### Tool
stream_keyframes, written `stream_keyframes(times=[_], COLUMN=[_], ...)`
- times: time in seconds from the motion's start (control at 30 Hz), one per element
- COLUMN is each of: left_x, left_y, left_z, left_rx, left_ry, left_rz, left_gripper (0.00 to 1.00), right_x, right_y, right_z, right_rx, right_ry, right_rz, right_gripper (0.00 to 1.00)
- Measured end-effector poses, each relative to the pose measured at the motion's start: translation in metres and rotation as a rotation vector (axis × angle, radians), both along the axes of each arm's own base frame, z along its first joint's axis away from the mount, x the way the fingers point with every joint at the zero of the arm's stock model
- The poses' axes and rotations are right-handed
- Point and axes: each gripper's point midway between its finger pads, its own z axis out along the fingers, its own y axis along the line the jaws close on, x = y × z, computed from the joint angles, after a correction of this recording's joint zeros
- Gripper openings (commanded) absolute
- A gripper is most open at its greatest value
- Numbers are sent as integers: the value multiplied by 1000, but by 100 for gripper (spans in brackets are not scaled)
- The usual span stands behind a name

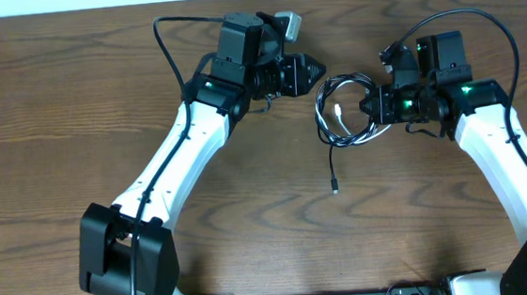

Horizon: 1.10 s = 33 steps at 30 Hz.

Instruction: Untangle cables

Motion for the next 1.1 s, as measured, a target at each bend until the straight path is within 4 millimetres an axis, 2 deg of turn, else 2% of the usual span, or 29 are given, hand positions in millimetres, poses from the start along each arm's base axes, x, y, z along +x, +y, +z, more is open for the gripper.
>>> stream_keyframes(times=[0.1,0.33,0.4,0.43,0.57,0.7,0.8,1.1], left_x=[0,-6,-7,-6,-5,-4,-4,-10], left_y=[-7,-33,-34,-34,-34,-34,-33,-36], left_z=[-6,-40,-41,-40,-39,-39,-40,-37], left_rx=[1,24,23,21,22,23,25,1], left_ry=[0,46,44,39,34,32,38,53], left_rz=[-10,-60,-63,-63,-59,-54,-51,-87], left_gripper=[43,42,42,36,25,19,8,8], right_x=[0,0,0,0,0,0,0,7], right_y=[0,0,0,0,0,0,0,0], right_z=[0,0,0,0,0,0,0,4], right_rx=[0,-1,-1,-1,-1,-1,-1,16], right_ry=[0,0,0,0,0,0,0,-20], right_rz=[0,-1,-1,-1,-1,-1,-1,-29], right_gripper=[1,1,1,1,1,1,1,1])
